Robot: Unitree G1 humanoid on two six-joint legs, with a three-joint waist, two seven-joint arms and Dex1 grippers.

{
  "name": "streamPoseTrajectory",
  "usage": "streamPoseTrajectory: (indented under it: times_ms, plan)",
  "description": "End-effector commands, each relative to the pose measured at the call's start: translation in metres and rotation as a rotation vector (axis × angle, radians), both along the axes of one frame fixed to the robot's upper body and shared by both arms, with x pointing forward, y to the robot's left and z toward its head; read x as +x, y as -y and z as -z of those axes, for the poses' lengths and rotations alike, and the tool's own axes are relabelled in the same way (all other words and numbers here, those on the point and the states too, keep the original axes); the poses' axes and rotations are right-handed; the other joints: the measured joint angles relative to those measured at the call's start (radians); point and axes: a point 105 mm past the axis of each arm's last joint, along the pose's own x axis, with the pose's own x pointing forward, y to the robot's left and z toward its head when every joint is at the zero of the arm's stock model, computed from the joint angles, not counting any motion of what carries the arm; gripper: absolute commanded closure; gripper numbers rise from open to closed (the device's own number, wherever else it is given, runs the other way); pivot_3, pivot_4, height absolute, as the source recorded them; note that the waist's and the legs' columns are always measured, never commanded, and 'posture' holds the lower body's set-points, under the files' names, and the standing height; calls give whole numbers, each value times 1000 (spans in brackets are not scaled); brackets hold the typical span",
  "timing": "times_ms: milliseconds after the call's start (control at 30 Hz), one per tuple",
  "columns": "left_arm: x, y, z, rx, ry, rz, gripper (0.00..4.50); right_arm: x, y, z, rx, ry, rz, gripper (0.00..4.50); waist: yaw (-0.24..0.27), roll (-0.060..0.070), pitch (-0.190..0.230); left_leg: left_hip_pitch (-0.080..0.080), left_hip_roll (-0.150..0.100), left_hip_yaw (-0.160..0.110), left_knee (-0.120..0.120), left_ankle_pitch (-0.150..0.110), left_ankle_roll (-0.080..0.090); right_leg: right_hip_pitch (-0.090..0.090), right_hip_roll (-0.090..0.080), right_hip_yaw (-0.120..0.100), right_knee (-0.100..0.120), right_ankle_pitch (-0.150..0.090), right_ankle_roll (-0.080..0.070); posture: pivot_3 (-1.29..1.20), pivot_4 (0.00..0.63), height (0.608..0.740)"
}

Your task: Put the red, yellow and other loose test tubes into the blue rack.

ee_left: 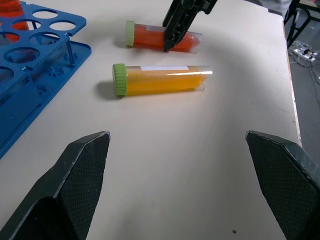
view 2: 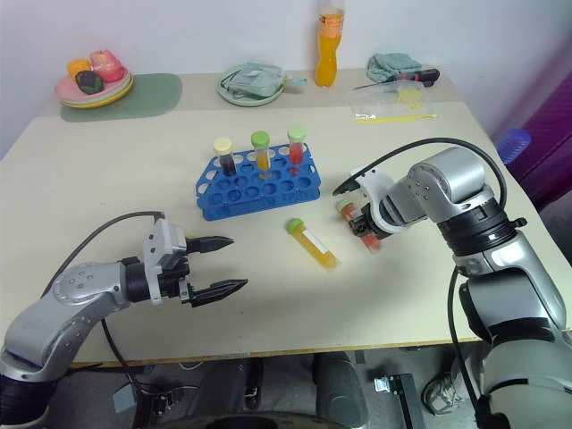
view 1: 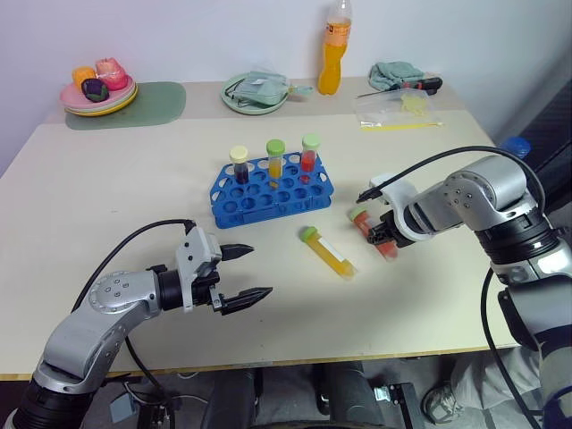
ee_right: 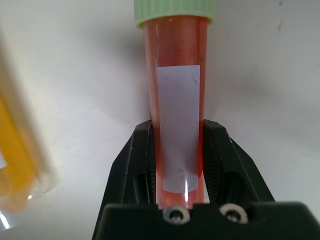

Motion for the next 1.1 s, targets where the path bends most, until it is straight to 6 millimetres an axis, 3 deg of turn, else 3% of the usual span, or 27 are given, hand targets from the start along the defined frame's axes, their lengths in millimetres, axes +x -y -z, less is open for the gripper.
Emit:
streamPoseTrajectory:
  times_ms: [33, 100, 200, 300, 367, 533, 733, 1100]
  plan:
    - [-1, 2, -6, -5, 41, 10, 0, 4, -10, -29, 35, 101, -45, 3727, 0, 0, 0, 0, 0, 0, 0, 0, 0, 0, 0, 0, 0, 0, 0, 0, 150, 740]
    - [3, -5, -5, -7, 46, -38, 0, 10, -35, -58, 148, 379, -169, 3727, 1, 0, 0, 0, 0, 0, 0, 0, 0, 0, 0, 0, 0, 0, 0, 0, 150, 740]
    - [11, -17, -3, -14, 56, -127, 0, 1, -66, -107, 347, 843, -343, 3727, 2, 0, 0, -1, 0, 0, -1, -1, 1, -1, 1, 0, -1, 0, 2, 0, 150, 740]
    - [15, -21, -1, -27, 59, -177, 0, -6, -77, -118, 503, 1068, -317, 3727, 1, -1, -1, -1, 0, 0, -1, -1, 1, -1, 1, 0, 0, 0, 3, 0, 150, 740]
    - [17, -22, -1, -41, 57, -195, 0, -4, -79, -117, 583, 1151, -229, 3727, 0, -1, -1, 0, 1, -1, -1, -1, 1, 0, 1, 0, 0, 0, 3, 0, 150, 740]
    - [21, -16, -1, -60, 54, -199, 0, 12, -91, -100, 523, 1313, -130, 3727, 2, -1, -1, 0, 1, 0, 1, 0, 0, 0, 0, 0, 1, 0, 2, 0, 150, 740]
    - [26, -14, -11, -91, 91, -183, 0, 25, -97, -70, 576, 1311, -47, 3727, -1, -1, 0, 0, 0, 0, 0, 0, 0, 0, 0, 0, 1, 0, 2, 0, 150, 740]
    - [24, -12, -16, -109, 103, -183, 0, 37, -97, -47, 605, 1255, 2, 3727, -2, 0, 0, 1, 0, -1, 0, 0, 0, 0, 0, 0, 1, 0, 2, 0, 150, 740]
